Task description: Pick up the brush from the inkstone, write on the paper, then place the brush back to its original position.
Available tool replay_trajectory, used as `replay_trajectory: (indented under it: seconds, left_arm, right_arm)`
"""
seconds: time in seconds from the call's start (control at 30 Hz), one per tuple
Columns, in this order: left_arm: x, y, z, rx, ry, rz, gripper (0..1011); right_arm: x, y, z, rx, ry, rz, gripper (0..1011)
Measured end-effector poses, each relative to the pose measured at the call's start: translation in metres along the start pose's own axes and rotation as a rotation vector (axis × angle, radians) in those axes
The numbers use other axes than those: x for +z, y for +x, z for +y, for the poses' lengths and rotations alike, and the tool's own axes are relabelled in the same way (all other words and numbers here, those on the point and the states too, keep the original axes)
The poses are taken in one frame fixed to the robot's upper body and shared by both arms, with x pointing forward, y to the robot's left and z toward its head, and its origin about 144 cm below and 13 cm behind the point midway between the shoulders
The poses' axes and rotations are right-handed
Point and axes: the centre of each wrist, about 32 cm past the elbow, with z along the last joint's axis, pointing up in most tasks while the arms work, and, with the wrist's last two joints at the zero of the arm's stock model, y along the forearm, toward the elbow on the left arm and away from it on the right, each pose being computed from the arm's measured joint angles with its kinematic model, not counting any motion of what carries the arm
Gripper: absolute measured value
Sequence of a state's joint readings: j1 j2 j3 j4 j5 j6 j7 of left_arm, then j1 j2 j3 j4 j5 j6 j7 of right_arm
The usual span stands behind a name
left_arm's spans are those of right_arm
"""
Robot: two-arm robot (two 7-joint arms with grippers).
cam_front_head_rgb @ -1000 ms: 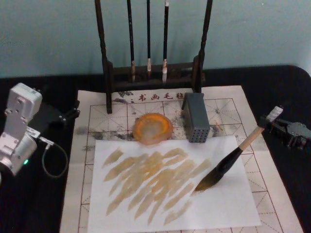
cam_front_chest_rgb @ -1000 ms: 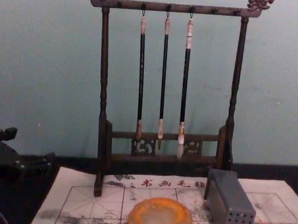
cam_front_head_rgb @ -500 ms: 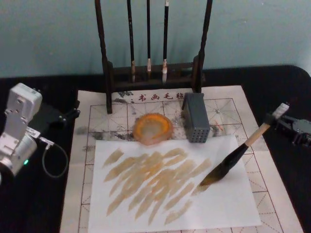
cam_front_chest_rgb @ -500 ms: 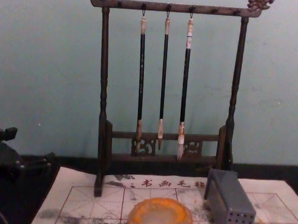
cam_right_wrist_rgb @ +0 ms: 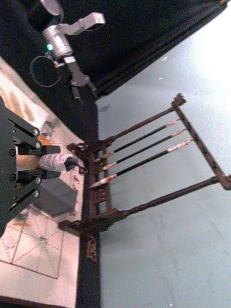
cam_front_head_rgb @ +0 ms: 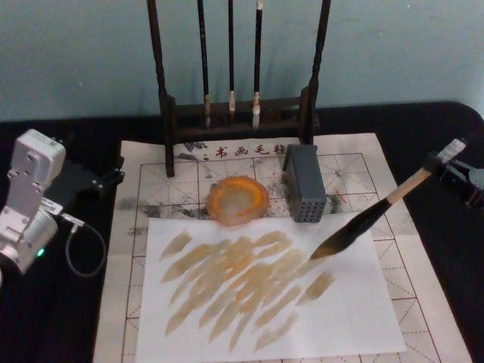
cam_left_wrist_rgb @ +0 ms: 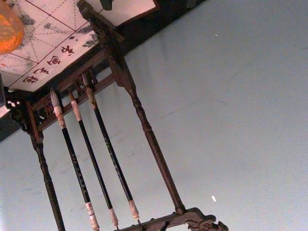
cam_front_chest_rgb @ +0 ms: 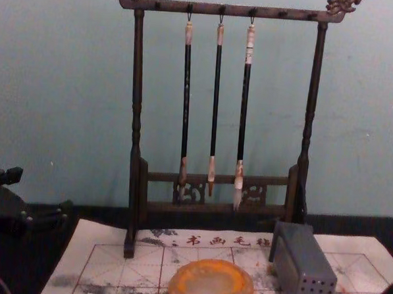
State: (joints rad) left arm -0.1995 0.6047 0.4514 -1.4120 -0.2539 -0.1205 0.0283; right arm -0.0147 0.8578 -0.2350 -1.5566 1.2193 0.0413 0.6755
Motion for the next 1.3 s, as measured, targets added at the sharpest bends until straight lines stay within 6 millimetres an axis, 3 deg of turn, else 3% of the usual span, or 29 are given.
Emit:
replay_trajectory:
  seconds: [0.8,1.3]
  left_arm:
    - [0.0,0.0,0.0,0.0,0.0,0.0,1001]
    - [0.0,0.0,0.0,0.0,0.0,0.0,1001]
  right_arm:
    - [-0.015,-0.001,0.024,0.034,0.085,0.103,181]
    - [-0.039,-0.007,0.077,0.0,0.215,0.26,181]
